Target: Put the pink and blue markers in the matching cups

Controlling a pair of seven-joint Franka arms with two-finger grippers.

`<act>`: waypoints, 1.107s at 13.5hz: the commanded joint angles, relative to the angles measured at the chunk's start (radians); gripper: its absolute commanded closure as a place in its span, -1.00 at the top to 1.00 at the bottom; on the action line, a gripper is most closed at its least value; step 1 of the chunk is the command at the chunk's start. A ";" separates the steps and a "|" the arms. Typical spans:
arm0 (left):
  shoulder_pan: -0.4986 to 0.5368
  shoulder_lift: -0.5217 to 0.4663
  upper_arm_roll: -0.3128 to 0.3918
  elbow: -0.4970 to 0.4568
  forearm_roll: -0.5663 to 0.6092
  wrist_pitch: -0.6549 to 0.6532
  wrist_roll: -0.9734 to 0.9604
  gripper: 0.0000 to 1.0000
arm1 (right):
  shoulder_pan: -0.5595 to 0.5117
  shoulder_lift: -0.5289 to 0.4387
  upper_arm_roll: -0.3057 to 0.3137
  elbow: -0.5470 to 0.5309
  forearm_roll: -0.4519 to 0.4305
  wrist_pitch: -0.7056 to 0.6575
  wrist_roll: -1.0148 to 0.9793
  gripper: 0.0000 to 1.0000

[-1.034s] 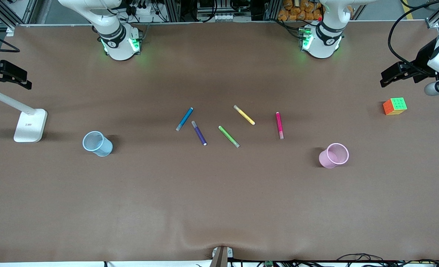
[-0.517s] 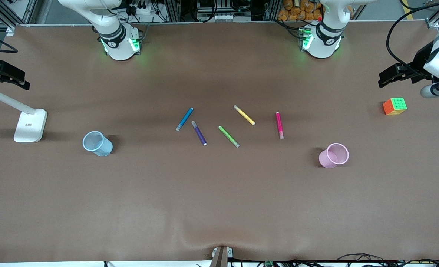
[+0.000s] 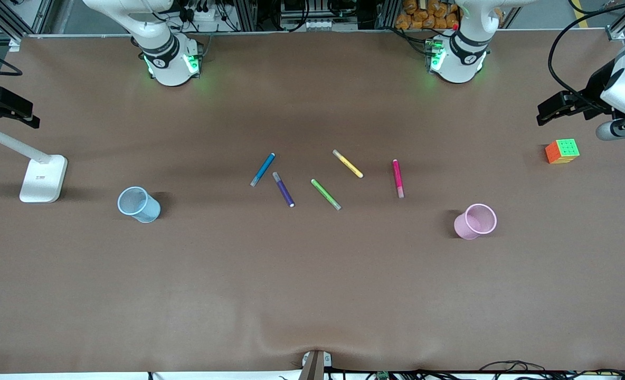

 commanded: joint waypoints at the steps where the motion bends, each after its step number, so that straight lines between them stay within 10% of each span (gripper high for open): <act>1: -0.005 0.022 -0.005 0.040 0.007 -0.024 0.006 1.00 | -0.034 0.013 0.017 0.009 0.012 0.000 -0.012 1.00; 15: -0.031 0.346 -0.177 0.025 -0.031 0.095 -0.205 1.00 | -0.034 0.036 0.017 0.015 0.011 0.005 -0.013 1.00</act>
